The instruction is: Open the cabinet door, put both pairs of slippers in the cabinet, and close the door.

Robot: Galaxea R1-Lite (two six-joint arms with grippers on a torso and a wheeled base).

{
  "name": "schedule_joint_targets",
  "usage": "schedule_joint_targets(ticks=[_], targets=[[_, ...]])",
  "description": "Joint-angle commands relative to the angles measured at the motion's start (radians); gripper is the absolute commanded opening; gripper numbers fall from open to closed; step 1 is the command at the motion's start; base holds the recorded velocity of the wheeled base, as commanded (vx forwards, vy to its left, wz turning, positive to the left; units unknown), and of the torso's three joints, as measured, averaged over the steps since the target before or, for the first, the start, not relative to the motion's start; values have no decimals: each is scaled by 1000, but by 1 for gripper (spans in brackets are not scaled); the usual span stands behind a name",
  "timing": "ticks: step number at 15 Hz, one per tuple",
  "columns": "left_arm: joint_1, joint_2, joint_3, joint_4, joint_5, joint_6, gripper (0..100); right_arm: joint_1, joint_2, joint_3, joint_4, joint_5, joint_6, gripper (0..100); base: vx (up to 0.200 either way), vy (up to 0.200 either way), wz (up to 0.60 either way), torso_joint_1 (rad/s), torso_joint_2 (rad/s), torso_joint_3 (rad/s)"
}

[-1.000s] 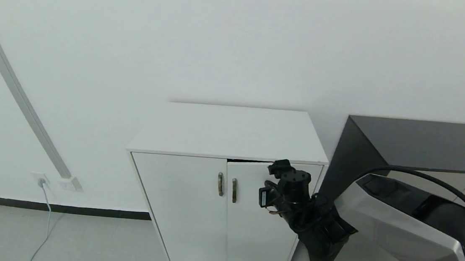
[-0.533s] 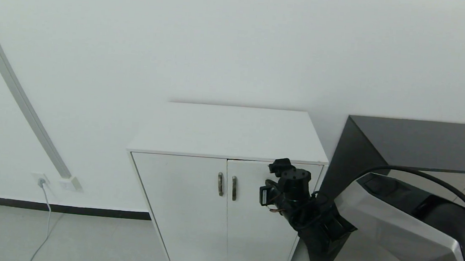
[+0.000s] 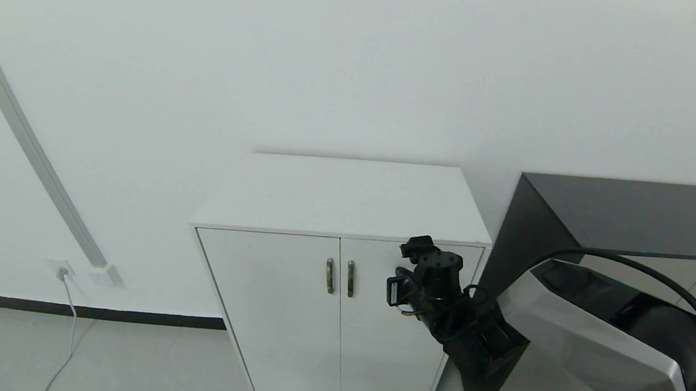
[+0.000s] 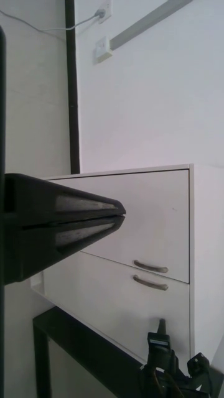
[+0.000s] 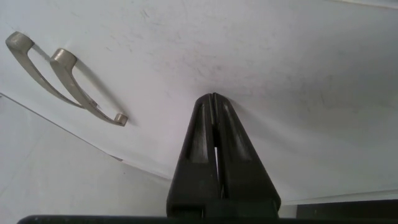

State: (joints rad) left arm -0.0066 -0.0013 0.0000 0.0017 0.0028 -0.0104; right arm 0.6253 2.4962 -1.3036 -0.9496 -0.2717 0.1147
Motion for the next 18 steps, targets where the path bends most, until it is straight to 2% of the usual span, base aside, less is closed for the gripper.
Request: schedule_joint_targets(ticks=[1,18], targets=[[0,1,0,0,0,0,0,2,6,-2,-1,0,0,0,0,0,0,0,0,0],[0,1,0,0,0,0,0,-9,10,-23,15,0,-3,0,0,0,0,0,0,0]])
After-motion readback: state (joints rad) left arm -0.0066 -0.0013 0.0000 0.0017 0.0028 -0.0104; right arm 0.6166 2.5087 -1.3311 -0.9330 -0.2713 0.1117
